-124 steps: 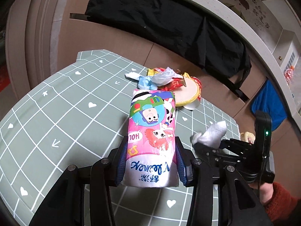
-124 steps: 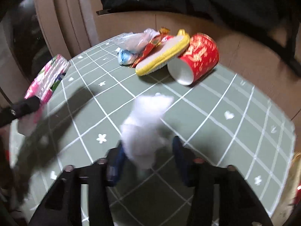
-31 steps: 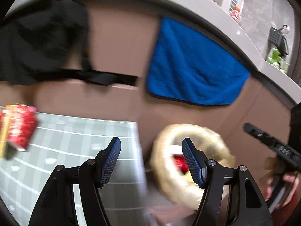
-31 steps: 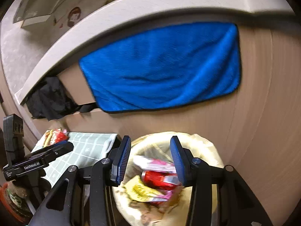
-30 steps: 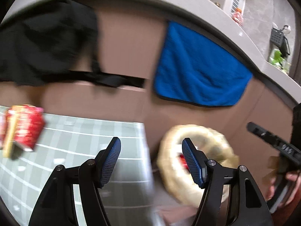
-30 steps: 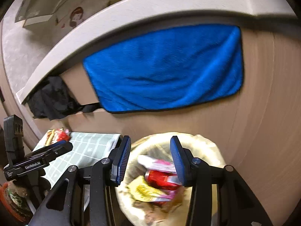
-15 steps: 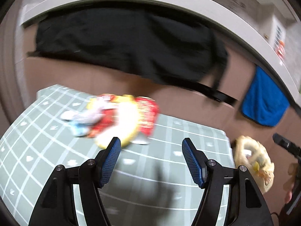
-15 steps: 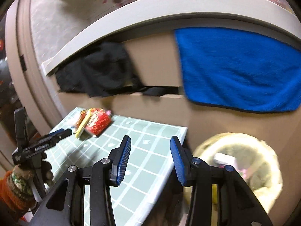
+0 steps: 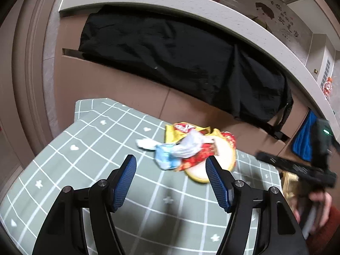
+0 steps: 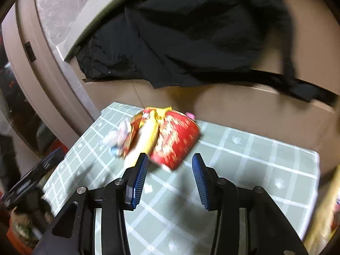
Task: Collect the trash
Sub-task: 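Move both tools back over the remaining trash on the table, then grasp the red paper cup with the right tool while the left tool grasps the yellow snack wrapper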
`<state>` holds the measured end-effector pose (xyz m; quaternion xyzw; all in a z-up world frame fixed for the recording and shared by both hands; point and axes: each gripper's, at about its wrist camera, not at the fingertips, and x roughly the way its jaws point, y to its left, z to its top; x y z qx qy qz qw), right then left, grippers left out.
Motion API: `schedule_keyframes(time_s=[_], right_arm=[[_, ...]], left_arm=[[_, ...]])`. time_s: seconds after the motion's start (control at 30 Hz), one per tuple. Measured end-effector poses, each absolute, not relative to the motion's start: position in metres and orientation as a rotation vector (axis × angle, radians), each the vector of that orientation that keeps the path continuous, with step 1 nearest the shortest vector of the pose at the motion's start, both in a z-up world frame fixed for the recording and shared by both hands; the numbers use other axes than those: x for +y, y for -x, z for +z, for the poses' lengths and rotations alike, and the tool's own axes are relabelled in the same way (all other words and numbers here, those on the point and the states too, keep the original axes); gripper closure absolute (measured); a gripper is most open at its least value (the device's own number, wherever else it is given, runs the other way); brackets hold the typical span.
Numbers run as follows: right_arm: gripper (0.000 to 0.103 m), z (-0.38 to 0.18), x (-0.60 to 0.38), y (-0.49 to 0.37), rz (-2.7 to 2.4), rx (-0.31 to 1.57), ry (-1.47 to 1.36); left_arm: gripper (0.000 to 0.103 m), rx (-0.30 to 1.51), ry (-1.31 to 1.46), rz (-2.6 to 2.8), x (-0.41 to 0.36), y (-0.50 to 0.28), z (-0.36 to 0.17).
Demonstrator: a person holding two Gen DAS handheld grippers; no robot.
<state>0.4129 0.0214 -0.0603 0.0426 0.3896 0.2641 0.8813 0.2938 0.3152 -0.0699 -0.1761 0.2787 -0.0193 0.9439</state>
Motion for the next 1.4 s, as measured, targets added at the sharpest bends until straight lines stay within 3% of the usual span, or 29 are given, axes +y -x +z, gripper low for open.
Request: schedule_keyframes(time_s=[0.23, 0.3, 0.4, 0.67, 0.93, 1.1, 1.4], right_arm=[[0.061, -0.094, 0.052, -0.47, 0.511, 0.821, -0.142], [0.051, -0.1, 0.054, -0.478, 0.5, 0.821, -0.15], [0.044, -0.11, 0.06, -0.488, 0.541, 0.849, -0.181], [0.049, -0.111, 0.057, -0.475, 0.624, 0.891, -0.112], [0.05, -0.091, -0.008, -0.44, 0.587, 0.863, -0.12], [0.05, -0.088, -0.038, -0.421, 0.578, 0.866, -0.167], [0.05, -0.087, -0.062, -0.385, 0.591, 0.872, -0.222]], left_arm=[[0.035, 0.591, 0.32, -0.098, 0.34, -0.323, -0.07], [0.035, 0.599, 0.337, -0.105, 0.343, -0.339, -0.071], [0.035, 0.61, 0.378, -0.128, 0.347, -0.364, -0.075], [0.034, 0.758, 0.432, -0.146, 0.339, -0.465, -0.104], [0.034, 0.853, 0.454, -0.117, 0.328, -0.525, -0.126], [0.034, 0.947, 0.402, -0.227, 0.298, -0.505, -0.135], [0.036, 0.968, 0.382, -0.339, 0.247, -0.403, -0.131]])
